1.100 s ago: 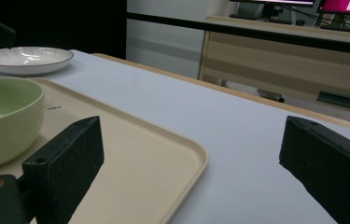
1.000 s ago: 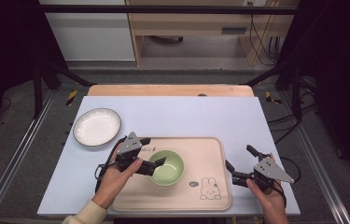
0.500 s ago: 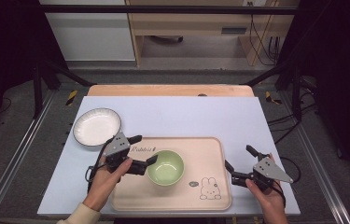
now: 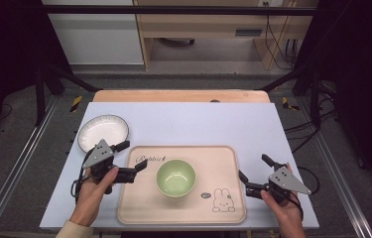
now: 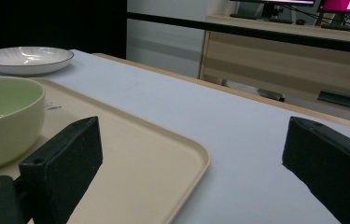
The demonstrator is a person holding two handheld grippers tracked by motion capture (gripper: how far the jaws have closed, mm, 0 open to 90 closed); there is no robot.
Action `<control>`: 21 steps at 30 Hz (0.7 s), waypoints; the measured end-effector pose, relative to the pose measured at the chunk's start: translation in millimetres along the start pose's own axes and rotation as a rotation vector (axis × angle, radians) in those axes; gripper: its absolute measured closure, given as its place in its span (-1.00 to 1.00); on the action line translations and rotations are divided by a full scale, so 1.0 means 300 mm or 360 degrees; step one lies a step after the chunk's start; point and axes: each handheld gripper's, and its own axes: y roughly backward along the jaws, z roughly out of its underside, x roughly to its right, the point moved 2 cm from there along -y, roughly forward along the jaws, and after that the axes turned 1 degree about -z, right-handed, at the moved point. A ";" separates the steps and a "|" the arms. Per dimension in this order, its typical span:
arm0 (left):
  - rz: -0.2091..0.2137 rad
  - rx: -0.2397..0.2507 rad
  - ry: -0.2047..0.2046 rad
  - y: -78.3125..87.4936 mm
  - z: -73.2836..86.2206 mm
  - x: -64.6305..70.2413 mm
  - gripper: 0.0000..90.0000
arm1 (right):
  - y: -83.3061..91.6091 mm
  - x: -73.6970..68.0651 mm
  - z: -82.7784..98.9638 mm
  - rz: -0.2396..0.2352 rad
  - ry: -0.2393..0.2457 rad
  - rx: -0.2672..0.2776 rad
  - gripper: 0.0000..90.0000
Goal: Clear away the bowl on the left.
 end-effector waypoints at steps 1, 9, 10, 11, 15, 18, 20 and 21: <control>-0.0008 0.0010 0.0011 0.007 0.003 -0.007 -0.86 | 0.000 0.000 0.000 0.0000 0.0001 0.0000 -0.89; -0.0058 0.0053 0.0040 0.044 0.035 -0.046 -0.86 | 0.000 -0.001 0.000 0.0001 0.0009 0.0004 -0.89; -0.0065 0.0057 0.0042 0.048 0.040 -0.052 -0.86 | -0.001 -0.001 0.000 0.0001 0.0009 0.0004 -0.89; -0.0072 0.0058 0.0045 0.052 0.044 -0.056 -0.86 | 0.000 -0.001 0.000 0.0001 0.0009 0.0004 -0.89; -0.0083 0.0059 0.0066 0.067 0.057 -0.071 -0.86 | 0.000 -0.001 0.000 0.0000 0.0009 0.0004 -0.89; -0.0100 0.0066 0.0074 0.078 0.065 -0.085 -0.86 | 0.000 -0.001 -0.001 0.0000 0.0009 0.0005 -0.89; -0.0108 0.0075 0.0084 0.083 0.067 -0.092 -0.86 | 0.000 -0.001 -0.001 0.0000 0.0009 0.0005 -0.89; -0.0113 0.0072 0.0073 0.087 0.068 -0.096 -0.86 | 0.000 -0.001 -0.001 0.0000 0.0008 0.0004 -0.89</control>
